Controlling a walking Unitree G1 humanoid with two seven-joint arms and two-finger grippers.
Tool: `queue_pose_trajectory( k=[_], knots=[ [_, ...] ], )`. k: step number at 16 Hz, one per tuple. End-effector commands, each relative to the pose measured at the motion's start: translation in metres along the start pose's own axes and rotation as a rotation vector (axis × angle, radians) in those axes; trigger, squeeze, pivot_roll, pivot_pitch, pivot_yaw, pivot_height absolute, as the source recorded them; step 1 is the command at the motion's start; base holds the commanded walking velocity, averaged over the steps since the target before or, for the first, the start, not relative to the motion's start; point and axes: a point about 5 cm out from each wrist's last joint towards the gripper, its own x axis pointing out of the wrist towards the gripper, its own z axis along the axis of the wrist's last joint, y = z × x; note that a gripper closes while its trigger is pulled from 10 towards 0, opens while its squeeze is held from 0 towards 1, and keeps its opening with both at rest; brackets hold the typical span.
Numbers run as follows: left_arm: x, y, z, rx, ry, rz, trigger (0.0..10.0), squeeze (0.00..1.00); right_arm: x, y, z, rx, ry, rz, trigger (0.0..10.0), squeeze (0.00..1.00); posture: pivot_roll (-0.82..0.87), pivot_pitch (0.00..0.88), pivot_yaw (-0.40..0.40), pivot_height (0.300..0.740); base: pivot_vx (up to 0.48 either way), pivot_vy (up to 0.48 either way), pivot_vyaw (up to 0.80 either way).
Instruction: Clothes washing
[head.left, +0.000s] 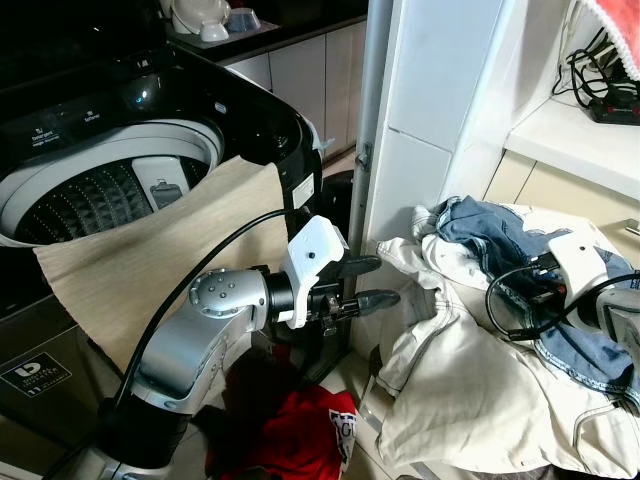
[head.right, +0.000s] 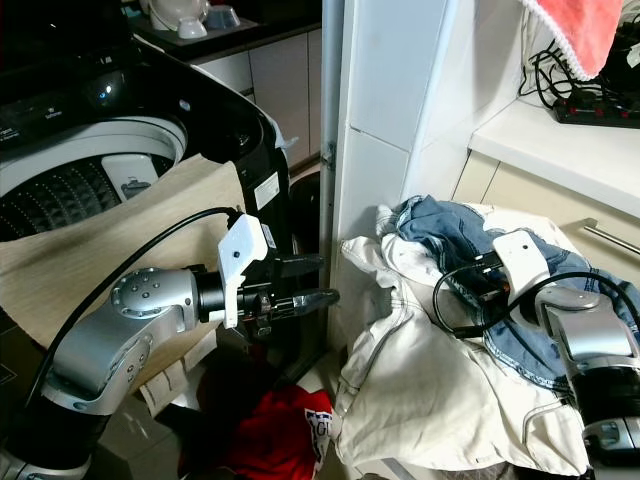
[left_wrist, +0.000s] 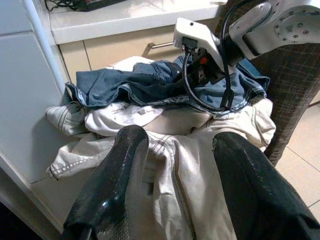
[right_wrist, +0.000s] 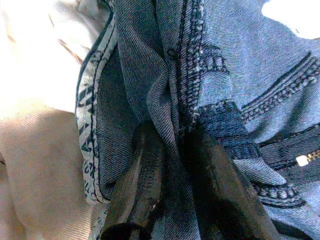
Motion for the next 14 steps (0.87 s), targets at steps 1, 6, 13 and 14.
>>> queue_pose_trajectory(
  k=[1, 6, 13, 14],
  knots=[
    [-0.0006, -0.0027, 0.0037, 0.016, -0.001, -0.013, 10.0, 0.0, -0.005, -0.0028, 0.0023, 0.029, -0.023, 0.004, 0.0, 0.0, -0.16, 0.0, 0.037, 0.74, 0.0, 0.0, 0.0],
    [-0.0021, 0.0019, 0.011, 0.003, -0.036, 0.019, 10.0, 0.0, -0.0119, -0.009, 0.0107, 0.093, -0.09, 0.0, 0.0, 0.0, -0.15, 0.0, 0.03, 0.74, 0.0, 0.0, 0.0],
    [-0.0021, 0.0019, 0.011, 0.003, -0.036, 0.019, 10.0, 0.0, -0.0119, -0.009, 0.0107, 0.093, -0.09, 0.0, 0.0, 0.0, -0.15, 0.0, 0.03, 0.74, 0.0, 0.0, 0.0],
    [-0.0021, 0.0019, 0.011, 0.003, -0.036, 0.019, 10.0, 0.0, -0.0119, -0.009, 0.0107, 0.093, -0.09, 0.0, 0.0, 0.0, -0.15, 0.0, 0.03, 0.74, 0.0, 0.0, 0.0]
  ],
)
